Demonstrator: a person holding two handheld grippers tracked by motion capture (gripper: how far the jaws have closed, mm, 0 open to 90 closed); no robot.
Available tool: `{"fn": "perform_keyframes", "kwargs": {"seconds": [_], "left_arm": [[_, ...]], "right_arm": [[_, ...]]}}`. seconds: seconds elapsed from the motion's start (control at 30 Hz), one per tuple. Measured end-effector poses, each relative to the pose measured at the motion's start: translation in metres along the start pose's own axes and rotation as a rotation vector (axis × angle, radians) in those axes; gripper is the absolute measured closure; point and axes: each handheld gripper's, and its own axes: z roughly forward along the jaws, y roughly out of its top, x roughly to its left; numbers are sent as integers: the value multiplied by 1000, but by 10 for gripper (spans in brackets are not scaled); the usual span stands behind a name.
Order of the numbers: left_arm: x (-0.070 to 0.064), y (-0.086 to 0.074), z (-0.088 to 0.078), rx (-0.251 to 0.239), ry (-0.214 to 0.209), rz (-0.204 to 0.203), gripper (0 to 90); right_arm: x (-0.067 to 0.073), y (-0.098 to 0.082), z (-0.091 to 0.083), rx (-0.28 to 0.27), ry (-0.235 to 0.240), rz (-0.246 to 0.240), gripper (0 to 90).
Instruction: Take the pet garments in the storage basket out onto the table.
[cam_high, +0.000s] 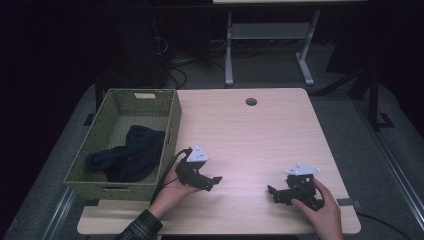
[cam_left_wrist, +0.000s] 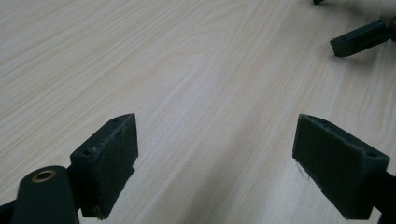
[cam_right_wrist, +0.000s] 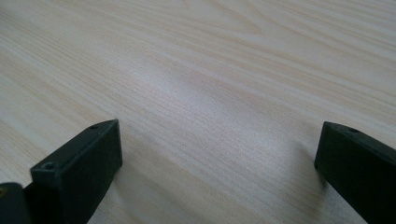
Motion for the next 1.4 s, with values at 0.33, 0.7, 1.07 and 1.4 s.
{"fn": "perform_keyframes", "kwargs": {"seconds": [0.33, 0.7, 1.07, 1.4], "left_arm": [[4, 10, -8, -33, -12, -25, 137], [5, 14, -12, -38, -21, -26, 138], [5, 22, -16, -20, -27, -14, 138], [5, 30, -23, -12, -33, 6, 138]], "right_arm": [[0, 0, 0, 0, 0, 0, 4], [0, 0, 0, 0, 0, -1, 4], [0, 0, 0, -1, 0, -1, 4], [0, 0, 0, -1, 0, 0, 4]]}}
